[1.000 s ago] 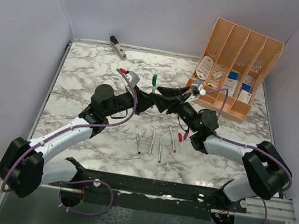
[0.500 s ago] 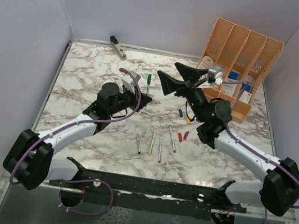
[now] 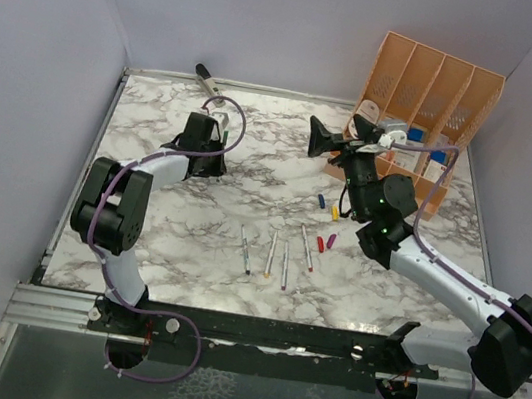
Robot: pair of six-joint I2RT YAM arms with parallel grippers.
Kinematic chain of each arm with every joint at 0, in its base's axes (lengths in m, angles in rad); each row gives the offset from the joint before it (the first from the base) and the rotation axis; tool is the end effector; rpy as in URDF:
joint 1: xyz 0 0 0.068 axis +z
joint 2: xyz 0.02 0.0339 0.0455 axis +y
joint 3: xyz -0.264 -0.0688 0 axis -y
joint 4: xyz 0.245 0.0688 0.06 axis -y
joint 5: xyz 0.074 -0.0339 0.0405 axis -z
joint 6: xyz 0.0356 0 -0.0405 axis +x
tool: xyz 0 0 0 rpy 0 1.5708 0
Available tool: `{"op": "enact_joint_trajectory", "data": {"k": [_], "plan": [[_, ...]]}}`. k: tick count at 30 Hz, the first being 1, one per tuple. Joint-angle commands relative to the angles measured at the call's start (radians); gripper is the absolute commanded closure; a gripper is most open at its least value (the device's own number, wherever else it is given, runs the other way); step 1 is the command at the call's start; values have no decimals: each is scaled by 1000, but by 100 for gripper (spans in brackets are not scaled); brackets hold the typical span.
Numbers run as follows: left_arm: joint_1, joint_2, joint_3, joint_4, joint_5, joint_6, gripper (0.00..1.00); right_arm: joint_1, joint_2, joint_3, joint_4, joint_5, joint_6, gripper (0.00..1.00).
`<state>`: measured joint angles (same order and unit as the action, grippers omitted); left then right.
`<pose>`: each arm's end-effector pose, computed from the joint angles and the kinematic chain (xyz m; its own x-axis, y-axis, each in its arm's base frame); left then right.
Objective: Insert the pens into the pen caps
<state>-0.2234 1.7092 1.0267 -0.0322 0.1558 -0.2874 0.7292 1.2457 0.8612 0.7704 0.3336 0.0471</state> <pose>0.3565 -0.0867 0.1955 -0.7073 -0.1265 -0.6955 0.1383 0.9401 -0.3116 0.2203 0.1812 0.3679 0.2614 0.2932 -0.9196 -0.4161 0.8939 0.1667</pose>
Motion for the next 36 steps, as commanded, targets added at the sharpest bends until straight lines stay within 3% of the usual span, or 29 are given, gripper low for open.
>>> {"op": "enact_joint_trajectory", "data": {"k": [1, 4, 8, 13, 17, 19, 21, 26, 36], "plan": [[11, 117, 82, -150, 0, 45, 99, 3, 58, 31, -222, 132, -24, 0], [17, 178, 138, -202, -2, 56, 92, 3, 76, 27, -285, 138, -3, 3], [23, 213, 166, -214, 11, 51, 82, 3, 132, 84, -512, 115, 89, 11], [25, 218, 157, -192, 38, 39, 64, 7, 212, 64, -688, -37, 174, 18], [25, 199, 143, -182, 43, 33, 35, 81, 244, 25, -718, -91, 170, 20], [26, 186, 138, -175, 46, 29, 23, 149, 268, 28, -744, -65, 153, 21], [26, 172, 131, -170, 46, 26, 4, 220, 306, 41, -777, -28, 143, 22], [28, 124, 96, -148, 23, 19, 1, 317, 377, 44, -806, -1, 194, 25], [30, -81, 4, -83, -90, 0, 1, 354, 426, 30, -772, -67, 250, 30]]}}
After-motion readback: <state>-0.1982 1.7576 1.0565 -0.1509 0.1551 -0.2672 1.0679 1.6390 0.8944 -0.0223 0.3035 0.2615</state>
